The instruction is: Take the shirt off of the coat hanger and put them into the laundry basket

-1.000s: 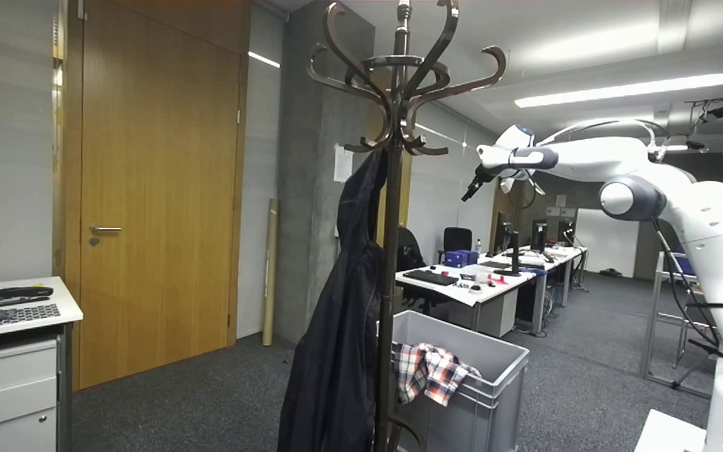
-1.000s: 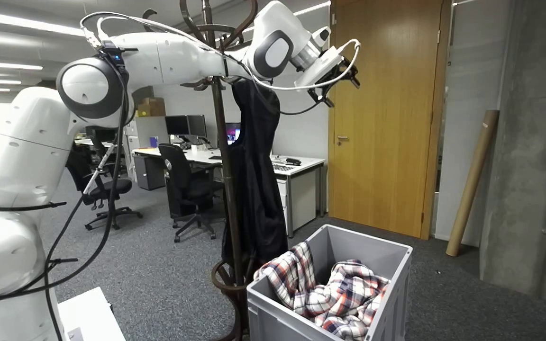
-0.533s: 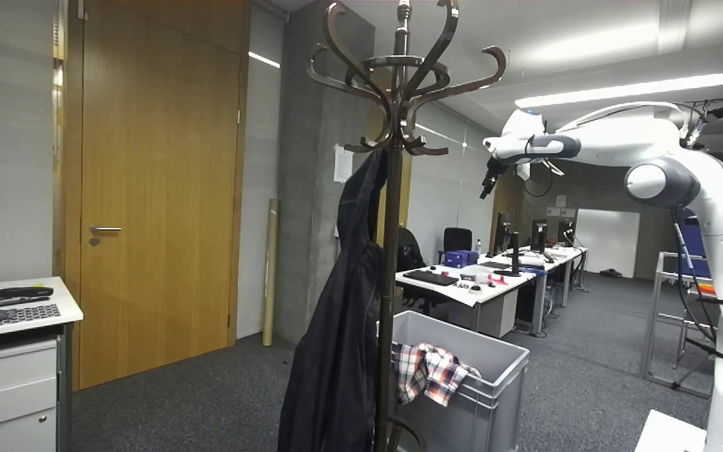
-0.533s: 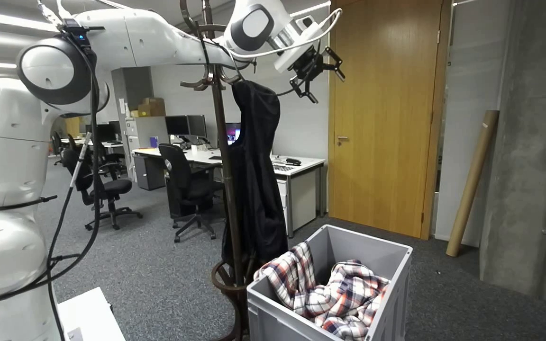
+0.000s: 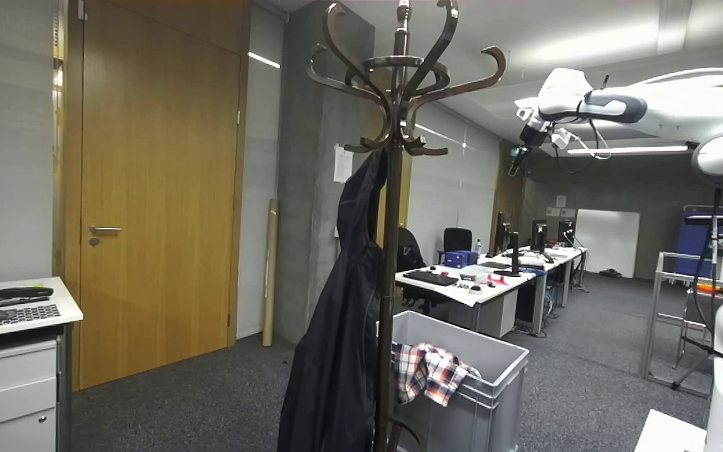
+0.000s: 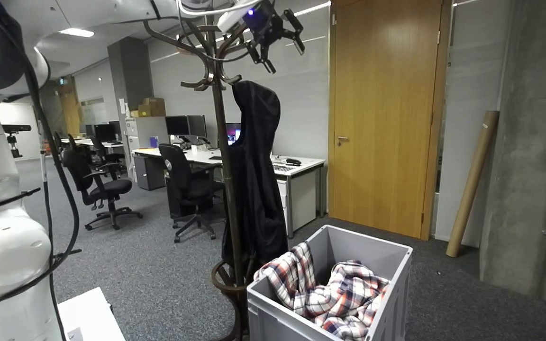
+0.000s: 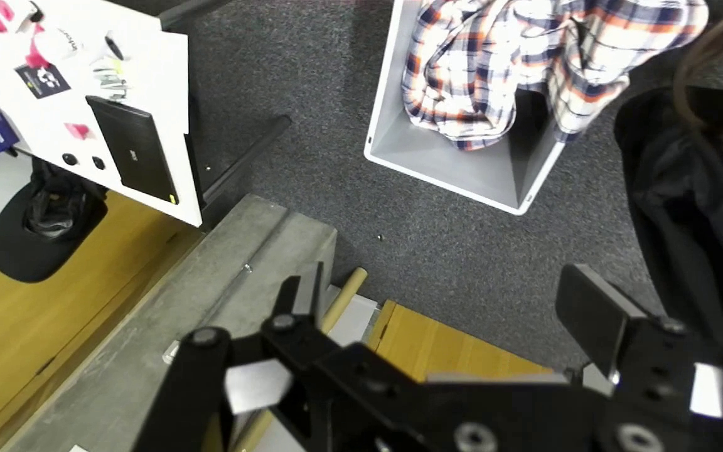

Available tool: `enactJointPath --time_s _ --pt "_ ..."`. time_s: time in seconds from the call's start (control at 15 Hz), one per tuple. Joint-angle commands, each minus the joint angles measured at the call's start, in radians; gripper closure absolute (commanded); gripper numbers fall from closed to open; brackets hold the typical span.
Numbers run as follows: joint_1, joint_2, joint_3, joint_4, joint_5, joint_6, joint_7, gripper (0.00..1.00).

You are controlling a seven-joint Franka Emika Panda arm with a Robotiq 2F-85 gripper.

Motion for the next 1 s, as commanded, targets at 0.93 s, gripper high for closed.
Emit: enactJointPath --time_s 0.93 --pt "-0.207 -0.196 0.140 -0.237 0.384 -0.322 0.364 0.00"
